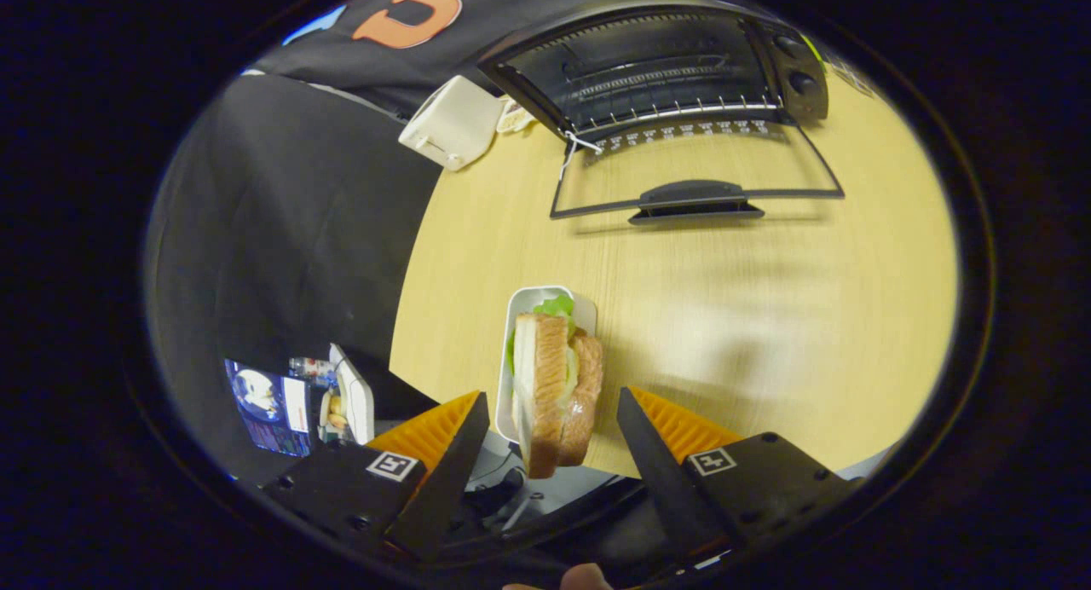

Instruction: Open the toaster oven, put the food inside, and close the toaster oven door.

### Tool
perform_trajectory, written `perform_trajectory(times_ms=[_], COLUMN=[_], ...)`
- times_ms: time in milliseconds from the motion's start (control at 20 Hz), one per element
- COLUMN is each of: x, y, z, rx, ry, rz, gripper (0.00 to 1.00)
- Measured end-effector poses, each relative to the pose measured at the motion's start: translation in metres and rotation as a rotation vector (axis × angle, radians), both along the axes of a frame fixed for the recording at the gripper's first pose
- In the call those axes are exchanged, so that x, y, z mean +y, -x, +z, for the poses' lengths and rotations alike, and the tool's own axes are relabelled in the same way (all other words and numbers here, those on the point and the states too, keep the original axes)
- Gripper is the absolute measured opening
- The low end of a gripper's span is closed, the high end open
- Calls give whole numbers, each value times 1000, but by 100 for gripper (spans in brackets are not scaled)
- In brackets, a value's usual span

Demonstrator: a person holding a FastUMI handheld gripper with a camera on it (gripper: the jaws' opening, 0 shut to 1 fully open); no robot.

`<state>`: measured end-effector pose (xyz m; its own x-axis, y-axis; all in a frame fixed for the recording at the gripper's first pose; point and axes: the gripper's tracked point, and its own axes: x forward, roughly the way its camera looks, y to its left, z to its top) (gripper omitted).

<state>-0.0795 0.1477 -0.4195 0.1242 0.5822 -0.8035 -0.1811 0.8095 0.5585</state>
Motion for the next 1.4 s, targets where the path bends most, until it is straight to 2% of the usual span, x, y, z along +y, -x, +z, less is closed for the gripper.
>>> perform_trajectory(times_ms=[150,200,250,400,500,650,1000,1200,1400], x=[5,7,7,12,11,11,5,-6,-24], y=[-2,-3,-4,-4,-5,-6,-23,-64,-115], z=[-6,-6,-7,-3,1,14,72,106,118], rx=[47,66,79,109,96,92,61,-29,-122], ry=[-39,-53,-58,-86,-78,-98,-222,-312,-349], rz=[-9,-15,-21,-26,-4,-13,-83,-203,-345], gripper=[93,84,79,47,41,37,37,37,37])
